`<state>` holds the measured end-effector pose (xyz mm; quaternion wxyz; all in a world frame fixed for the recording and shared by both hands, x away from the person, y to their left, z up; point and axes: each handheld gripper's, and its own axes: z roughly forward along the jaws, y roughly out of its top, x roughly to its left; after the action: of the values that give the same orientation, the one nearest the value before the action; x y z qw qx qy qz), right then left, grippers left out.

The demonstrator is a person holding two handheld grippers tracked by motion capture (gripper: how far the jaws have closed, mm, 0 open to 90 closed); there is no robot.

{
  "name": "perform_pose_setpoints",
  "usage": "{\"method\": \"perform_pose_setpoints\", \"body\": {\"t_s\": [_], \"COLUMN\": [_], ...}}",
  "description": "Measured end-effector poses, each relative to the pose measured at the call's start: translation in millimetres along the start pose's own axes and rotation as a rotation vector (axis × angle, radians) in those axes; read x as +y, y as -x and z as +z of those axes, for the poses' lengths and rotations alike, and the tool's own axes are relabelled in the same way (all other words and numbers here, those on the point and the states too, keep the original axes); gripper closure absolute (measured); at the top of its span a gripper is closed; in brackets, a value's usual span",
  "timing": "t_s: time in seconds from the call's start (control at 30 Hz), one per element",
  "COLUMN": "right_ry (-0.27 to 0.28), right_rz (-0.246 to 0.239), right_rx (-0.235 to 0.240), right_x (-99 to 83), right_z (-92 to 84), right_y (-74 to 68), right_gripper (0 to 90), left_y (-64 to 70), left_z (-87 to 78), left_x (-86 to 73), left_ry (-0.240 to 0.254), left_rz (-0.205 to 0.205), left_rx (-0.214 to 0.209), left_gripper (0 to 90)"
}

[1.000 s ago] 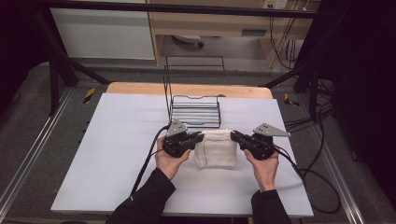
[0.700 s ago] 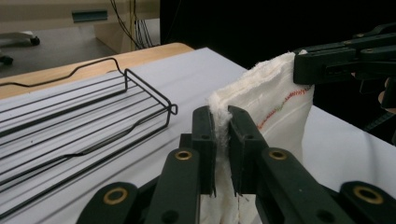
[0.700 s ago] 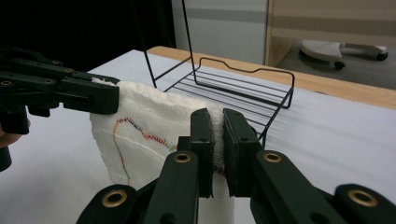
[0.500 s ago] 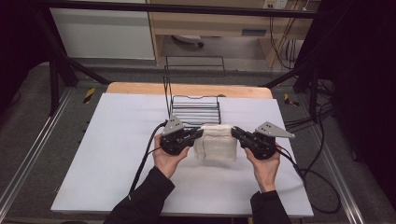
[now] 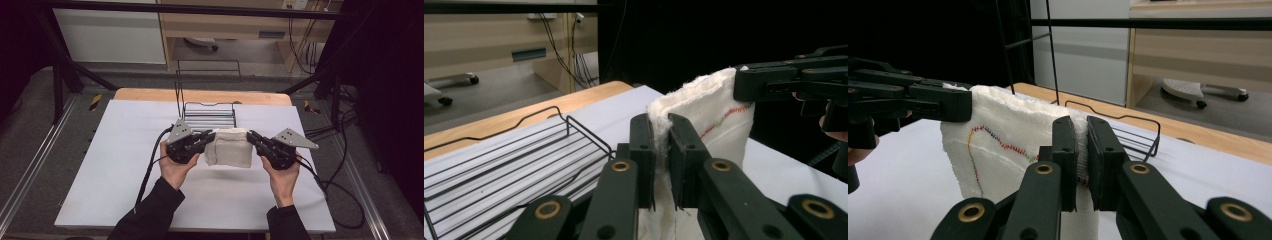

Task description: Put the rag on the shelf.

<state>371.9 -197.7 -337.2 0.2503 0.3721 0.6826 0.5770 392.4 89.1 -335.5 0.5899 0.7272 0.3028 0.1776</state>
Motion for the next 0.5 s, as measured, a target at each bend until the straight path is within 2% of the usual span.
{"method": "perform_pose_setpoints", "body": {"t_s": [0.33,0.5], "right_ry": [0.048,0.069], "right_rz": [-0.029,-0.026], "right_rx": [0.001,0.003], "right_x": [14.0,18.1], "right_z": [1.8,2.5], "right_y": [-11.7,-14.6], "right_gripper": [83.6,83.6], "left_y": [-3.1,-4.2], "left_z": [-12.8,-17.4], "left_x": [11.1,17.5], "left_ry": [0.047,0.067], "left_rz": [0.009,0.017], "left_rx": [0.014,0.021], "left_gripper": [81.8,81.8]}}
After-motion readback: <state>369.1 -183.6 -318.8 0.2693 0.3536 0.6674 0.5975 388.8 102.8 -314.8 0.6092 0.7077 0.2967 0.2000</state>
